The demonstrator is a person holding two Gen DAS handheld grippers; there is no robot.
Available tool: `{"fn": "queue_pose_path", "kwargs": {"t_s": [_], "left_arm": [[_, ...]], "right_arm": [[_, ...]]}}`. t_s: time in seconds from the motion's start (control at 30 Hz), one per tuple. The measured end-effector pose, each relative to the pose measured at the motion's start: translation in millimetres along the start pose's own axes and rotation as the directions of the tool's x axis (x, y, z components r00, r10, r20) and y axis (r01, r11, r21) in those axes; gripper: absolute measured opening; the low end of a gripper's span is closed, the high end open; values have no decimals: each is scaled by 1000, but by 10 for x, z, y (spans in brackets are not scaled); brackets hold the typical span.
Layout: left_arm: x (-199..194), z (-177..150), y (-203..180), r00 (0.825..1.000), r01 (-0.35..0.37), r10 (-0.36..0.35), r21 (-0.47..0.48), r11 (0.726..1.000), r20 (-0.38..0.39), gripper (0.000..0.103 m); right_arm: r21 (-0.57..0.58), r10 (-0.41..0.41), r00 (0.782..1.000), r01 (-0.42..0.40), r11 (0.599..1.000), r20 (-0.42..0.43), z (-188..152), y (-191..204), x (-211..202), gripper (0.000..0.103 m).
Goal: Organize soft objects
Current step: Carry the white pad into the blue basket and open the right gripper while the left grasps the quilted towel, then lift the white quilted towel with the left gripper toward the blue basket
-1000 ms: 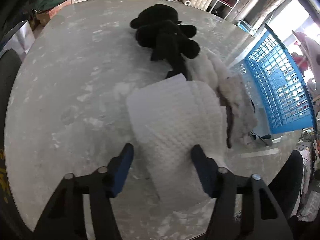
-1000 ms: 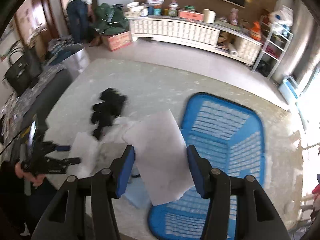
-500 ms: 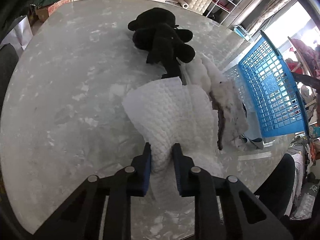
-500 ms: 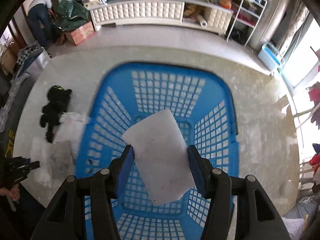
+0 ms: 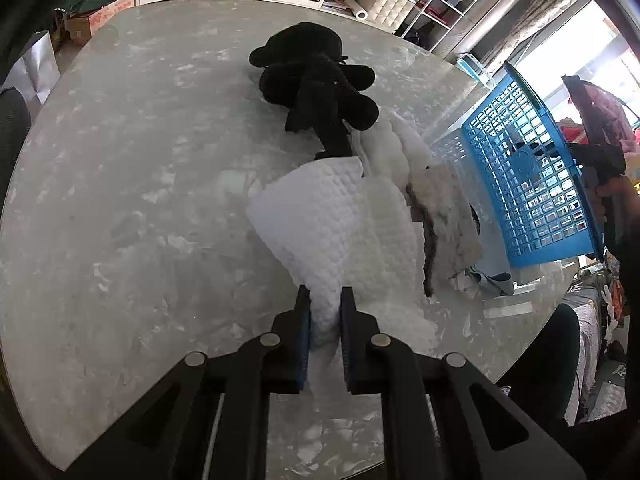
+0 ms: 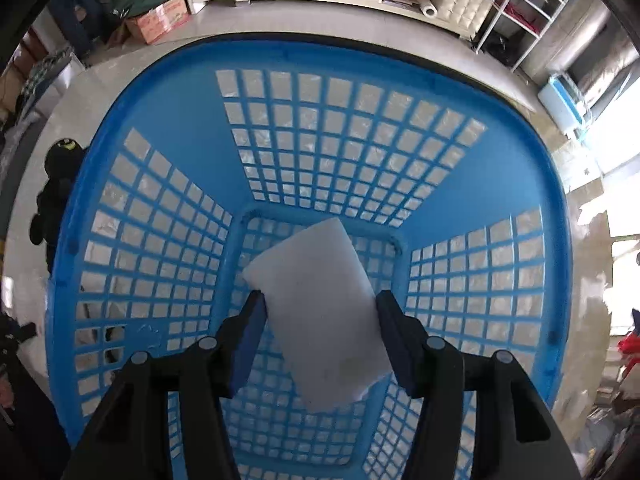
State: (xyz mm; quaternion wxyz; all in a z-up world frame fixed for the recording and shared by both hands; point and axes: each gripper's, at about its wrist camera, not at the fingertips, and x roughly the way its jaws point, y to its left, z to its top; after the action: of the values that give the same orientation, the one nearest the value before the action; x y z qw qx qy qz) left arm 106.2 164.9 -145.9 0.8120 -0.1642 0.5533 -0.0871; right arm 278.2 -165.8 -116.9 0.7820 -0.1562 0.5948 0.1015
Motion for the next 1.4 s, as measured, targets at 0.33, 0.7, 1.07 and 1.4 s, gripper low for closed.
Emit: {"fn": "queue_pose_path", "kwargs": {"t_s": [0.33,0.7,1.07,1.4], "left_arm": [[-29,6,-11,1000,8,-8,-1,1000,6,11],[-189,13,-77,999,12,-12,12,1000,32,10],[-355,-62,-266,999,-10,9,16,1000,46,10],[-507,-50,-423,997,-28,26,21,999,75,10]], "right_arm": [[2,4,999,-4,1000,-36,93,109,70,75],[-24,1,1000,-1,1000,-26,35,210,-65,88],[-62,55,998,-55,997,-8,-136,203,-27,88],[-103,62,997,-65,993,-40,-108,291,203,88]]}}
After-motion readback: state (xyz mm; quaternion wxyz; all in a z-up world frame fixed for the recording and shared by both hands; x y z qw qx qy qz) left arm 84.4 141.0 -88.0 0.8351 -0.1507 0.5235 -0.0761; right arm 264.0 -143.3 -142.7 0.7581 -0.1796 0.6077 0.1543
